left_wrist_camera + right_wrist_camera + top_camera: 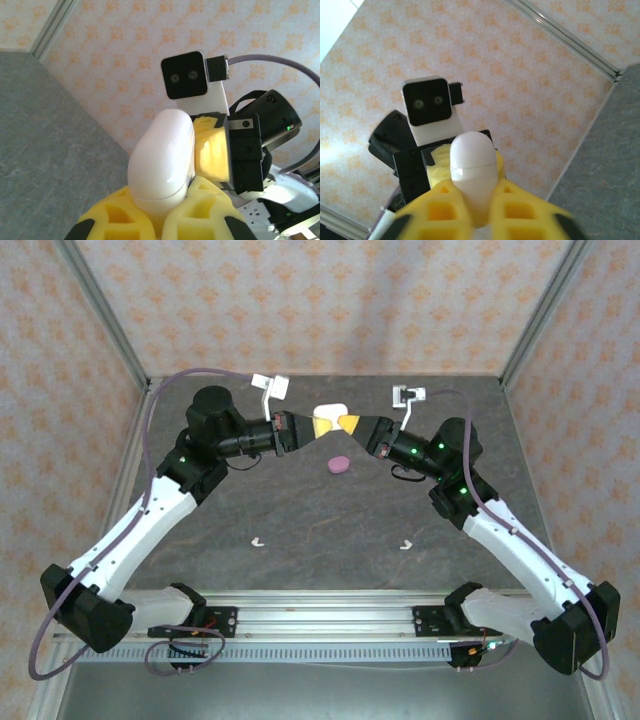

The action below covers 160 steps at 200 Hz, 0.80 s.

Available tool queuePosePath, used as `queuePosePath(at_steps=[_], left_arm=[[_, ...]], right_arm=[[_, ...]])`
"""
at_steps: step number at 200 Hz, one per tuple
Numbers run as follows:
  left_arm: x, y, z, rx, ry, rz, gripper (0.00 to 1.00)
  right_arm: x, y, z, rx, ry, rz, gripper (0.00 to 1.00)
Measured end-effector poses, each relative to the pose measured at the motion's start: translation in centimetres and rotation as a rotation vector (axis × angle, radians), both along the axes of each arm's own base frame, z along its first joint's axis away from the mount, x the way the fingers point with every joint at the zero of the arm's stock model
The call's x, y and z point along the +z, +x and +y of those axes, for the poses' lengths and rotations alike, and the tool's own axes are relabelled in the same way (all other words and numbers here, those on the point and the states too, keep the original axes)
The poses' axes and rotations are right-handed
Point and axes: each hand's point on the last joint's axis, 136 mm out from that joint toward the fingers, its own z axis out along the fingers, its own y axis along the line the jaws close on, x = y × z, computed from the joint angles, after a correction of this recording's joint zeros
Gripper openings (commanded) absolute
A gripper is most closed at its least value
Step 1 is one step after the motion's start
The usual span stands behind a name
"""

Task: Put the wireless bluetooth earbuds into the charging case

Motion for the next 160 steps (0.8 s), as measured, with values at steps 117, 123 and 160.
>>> queuePosePath(at_steps=[117, 123, 160], left_arm=[[-1.0, -6.4, 3.1, -0.05, 0.344, -0.519, 0.0], [-1.1, -6.6, 3.1, -0.062, 0.355, -0.539, 0.0], [-2.2, -6.7, 2.9, -0.099, 0.39, -0.557, 0.0]], right_arm=[[-0.7, -4.7, 0.9, 0.083, -0.278, -0.122, 0.58], [-0.9, -5.1, 1.1, 0.096, -0.288, -0.125, 0.58], [-2.0, -6.8, 2.6, 0.171, -0.335, -0.132, 0.58]])
